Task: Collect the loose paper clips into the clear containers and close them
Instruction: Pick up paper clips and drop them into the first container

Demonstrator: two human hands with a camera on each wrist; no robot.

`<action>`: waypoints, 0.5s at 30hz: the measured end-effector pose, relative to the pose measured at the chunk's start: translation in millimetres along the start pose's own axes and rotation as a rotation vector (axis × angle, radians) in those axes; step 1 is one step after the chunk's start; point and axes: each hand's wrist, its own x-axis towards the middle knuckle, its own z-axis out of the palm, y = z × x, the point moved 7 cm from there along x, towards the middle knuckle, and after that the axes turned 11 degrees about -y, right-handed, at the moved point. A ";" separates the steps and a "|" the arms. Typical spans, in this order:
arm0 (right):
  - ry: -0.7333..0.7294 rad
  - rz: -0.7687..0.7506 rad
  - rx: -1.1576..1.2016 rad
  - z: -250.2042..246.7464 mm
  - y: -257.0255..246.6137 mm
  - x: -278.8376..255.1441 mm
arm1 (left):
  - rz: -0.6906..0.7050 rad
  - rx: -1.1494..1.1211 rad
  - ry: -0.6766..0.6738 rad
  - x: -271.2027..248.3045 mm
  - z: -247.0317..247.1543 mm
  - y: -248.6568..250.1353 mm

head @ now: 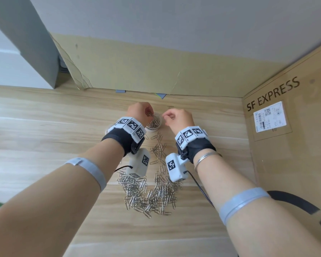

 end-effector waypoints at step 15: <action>-0.012 -0.005 -0.010 17.0 4.3 4.3 | 0.025 -0.391 0.137 -4.2 -9.2 -24.3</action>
